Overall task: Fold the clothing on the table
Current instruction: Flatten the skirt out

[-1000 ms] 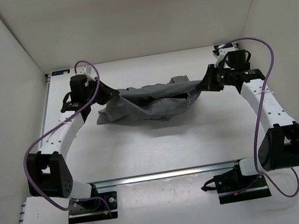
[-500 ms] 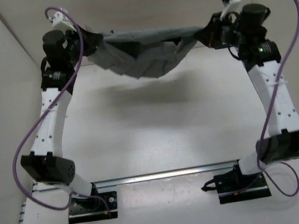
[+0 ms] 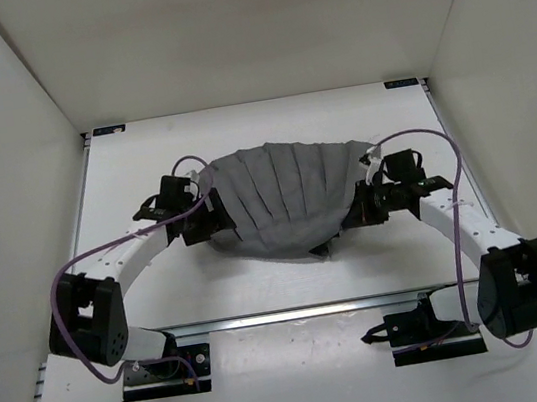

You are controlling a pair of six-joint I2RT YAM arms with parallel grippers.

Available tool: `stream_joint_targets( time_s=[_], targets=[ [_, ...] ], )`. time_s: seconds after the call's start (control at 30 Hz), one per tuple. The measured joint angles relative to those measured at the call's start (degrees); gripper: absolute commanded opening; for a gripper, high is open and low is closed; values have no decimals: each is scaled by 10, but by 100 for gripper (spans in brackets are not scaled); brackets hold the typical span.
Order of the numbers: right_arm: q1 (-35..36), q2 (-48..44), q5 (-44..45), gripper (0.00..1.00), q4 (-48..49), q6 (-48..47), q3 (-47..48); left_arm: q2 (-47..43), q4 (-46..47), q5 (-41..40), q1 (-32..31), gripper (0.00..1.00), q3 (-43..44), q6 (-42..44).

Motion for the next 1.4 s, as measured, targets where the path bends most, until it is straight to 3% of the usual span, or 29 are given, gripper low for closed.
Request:
stream_joint_targets(
  time_s=[0.1, 0.23, 0.4, 0.53, 0.63, 0.83, 1.03, 1.1, 1.13, 1.17, 1.2, 1.23, 1.4],
  targets=[
    [2, -20, -17, 0, 21, 11, 25, -27, 4, 0, -13, 92, 1, -19],
    [23, 10, -22, 0, 27, 23, 81, -51, 29, 9, -79, 85, 9, -62],
    [65, 44, -26, 0, 36, 38, 162, -54, 135, 39, -179, 83, -33, -169],
    [85, 48, -28, 0, 57, 50, 209, -55, 218, 32, -222, 81, -92, -257],
    [93, 48, -30, 0, 67, 52, 221, -54, 293, 4, -230, 79, -144, -312],
    [98, 47, -34, 0, 63, 55, 220, -4, 429, -62, -280, 80, -156, -384],
    [109, 24, -35, 0, 64, 65, 198, 33, 481, -182, -307, 76, -152, -416],
    [110, 12, -37, 0, 63, 66, 187, 42, 480, -222, -309, 61, -146, -424],
    [108, 5, -38, 0, 63, 67, 183, 42, 479, -243, -310, 43, -145, -428],
    [105, -1, -39, 0, 63, 69, 178, 41, 480, -257, -310, 36, -145, -435],
    [102, -6, -40, 0, 63, 69, 174, 41, 483, -268, -310, 23, -145, -439],
    [98, -12, -41, 0, 62, 69, 169, 39, 487, -275, -310, 4, -146, -444],
    [78, -26, -47, 0, 57, 71, 149, 25, 523, -281, -304, 0, -166, -455]
  ],
)
